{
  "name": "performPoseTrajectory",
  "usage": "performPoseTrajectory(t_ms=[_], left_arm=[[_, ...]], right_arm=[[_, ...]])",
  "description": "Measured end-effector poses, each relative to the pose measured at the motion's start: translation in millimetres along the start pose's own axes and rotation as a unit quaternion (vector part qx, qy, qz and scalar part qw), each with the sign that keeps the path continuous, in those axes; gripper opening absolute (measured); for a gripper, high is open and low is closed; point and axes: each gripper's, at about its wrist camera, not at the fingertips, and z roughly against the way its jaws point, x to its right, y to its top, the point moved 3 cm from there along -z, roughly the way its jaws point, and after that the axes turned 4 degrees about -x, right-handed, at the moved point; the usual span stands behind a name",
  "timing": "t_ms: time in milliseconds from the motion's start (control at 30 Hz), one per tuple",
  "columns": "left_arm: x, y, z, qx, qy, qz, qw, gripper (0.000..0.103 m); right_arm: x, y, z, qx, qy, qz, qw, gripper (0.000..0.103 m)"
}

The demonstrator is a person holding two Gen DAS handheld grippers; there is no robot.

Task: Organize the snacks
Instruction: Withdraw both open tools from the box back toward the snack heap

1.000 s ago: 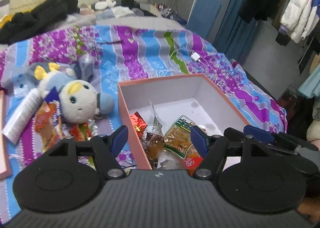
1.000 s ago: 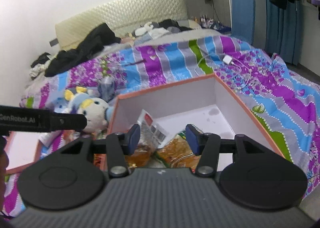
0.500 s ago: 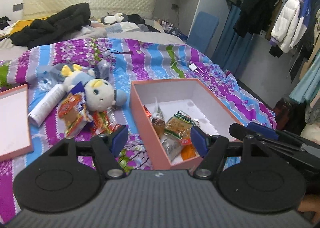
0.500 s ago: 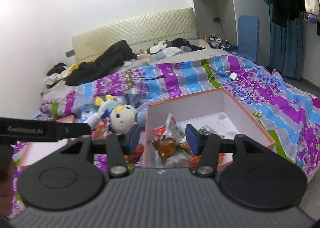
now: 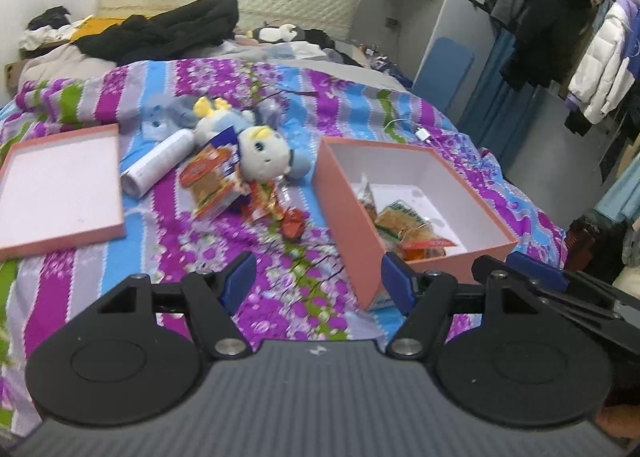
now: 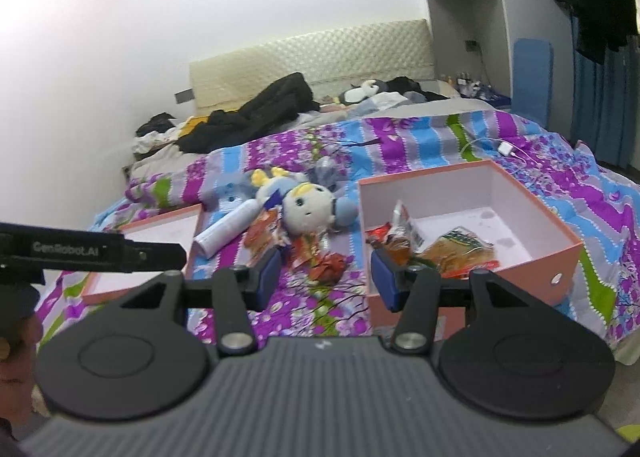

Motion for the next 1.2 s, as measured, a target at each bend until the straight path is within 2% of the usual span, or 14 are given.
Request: performPoseTrajectory(t_ms=[233, 533, 867, 1033, 1200], left_arm=[[-27, -26, 7, -0.007, 0.024, 0.027, 0.9993, 0.073], [-52, -37, -5, -0.025, 0.032, 0.061, 0.9973, 0.073], [-79, -20, -64, -0.057, 0.036, 0.078, 0.9947, 0.073], [-101, -3, -99, -0.062, 0.035, 0.094, 0.9931, 0.074], [-126, 18, -144, -0.069, 0.036, 0.098, 0.9922, 0.074]], right_arm=[[-25, -27, -8, -0.024, 0.029, 0.01, 0.999, 0.053], [-34, -33, -28, -0.038, 0.033, 0.022, 0.998, 0.053], [-37, -29, -73, -0.057, 0.036, 0.04, 0.997, 0.053], [-41, -26, -112, -0.073, 0.036, 0.054, 0.995, 0.053], [-43, -28, -160, -0.088, 0.018, 0.071, 0.993, 0.052]])
